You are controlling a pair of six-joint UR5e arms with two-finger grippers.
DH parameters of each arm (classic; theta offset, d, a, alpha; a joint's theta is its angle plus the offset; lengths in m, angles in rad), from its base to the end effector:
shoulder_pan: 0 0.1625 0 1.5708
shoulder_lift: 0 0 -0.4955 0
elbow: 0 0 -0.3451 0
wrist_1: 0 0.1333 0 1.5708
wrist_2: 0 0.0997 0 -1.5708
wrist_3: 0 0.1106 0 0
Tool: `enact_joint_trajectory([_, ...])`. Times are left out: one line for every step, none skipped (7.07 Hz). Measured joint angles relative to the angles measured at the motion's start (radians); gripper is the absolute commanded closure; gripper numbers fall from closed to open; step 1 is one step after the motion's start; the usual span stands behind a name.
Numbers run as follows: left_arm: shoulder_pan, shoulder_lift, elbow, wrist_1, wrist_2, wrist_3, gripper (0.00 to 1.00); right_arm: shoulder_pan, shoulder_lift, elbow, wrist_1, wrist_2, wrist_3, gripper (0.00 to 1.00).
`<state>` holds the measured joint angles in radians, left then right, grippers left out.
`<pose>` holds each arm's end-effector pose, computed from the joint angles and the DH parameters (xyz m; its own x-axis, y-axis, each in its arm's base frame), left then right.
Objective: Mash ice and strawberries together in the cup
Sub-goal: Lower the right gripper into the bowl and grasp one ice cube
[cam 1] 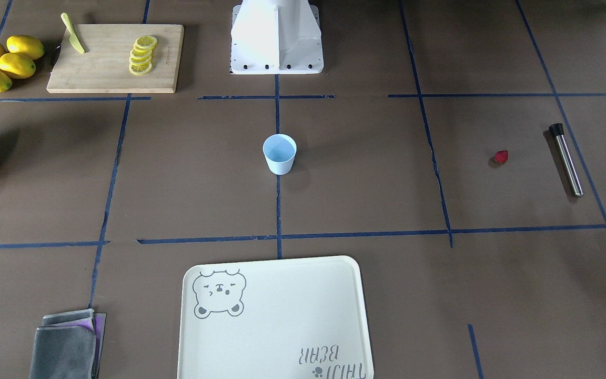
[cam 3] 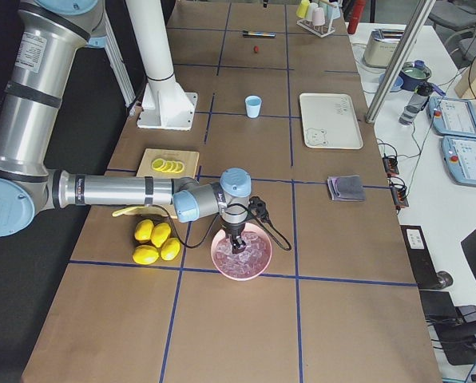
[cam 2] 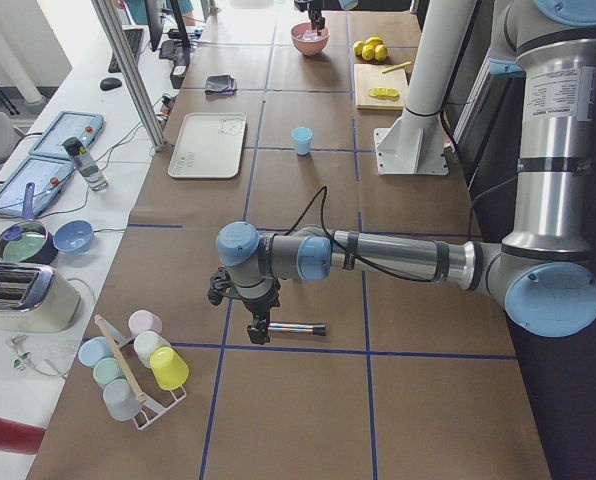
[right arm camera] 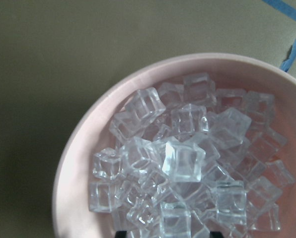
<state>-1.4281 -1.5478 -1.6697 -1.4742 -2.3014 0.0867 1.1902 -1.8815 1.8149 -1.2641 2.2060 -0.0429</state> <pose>0.0024 -0.4348 0.7161 0.7241 0.1776 -0.6665 -0.2057 0.9779 0.0372 -0.0526 -0.3138 0.7200 0.6788 -0.4683 0.5656 0.3903 0.8825 0.2623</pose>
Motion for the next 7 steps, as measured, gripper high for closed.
enact_joint_trajectory([0.000, 0.000, 0.000, 0.000, -0.012, 0.000, 0.00, -0.001, 0.003, -0.012, 0.001, -0.002, -0.005, 0.42])
enact_joint_trajectory([0.000, 0.001, 0.001, 0.000, -0.030, 0.000, 0.00, -0.001, 0.007, -0.020, 0.002, -0.003, -0.007, 0.42])
enact_joint_trajectory([0.000, 0.001, 0.002, 0.000, -0.039, 0.000, 0.00, -0.001, 0.010, -0.025, 0.002, -0.003, -0.008, 0.43])
enact_joint_trajectory([0.000, 0.001, 0.002, 0.000, -0.042, -0.001, 0.00, -0.001, 0.010, -0.029, 0.003, -0.003, -0.008, 0.44])
enact_joint_trajectory([0.000, 0.001, 0.002, 0.000, -0.043, -0.001, 0.00, -0.003, 0.011, -0.030, 0.003, -0.002, -0.008, 0.46])
enact_joint_trajectory([0.000, 0.002, 0.002, 0.000, -0.044, -0.001, 0.00, -0.005, 0.011, -0.030, 0.003, -0.002, -0.008, 0.46])
enact_joint_trajectory([0.000, 0.003, 0.002, 0.000, -0.044, -0.001, 0.00, -0.007, 0.011, -0.031, 0.004, 0.000, -0.008, 0.46])
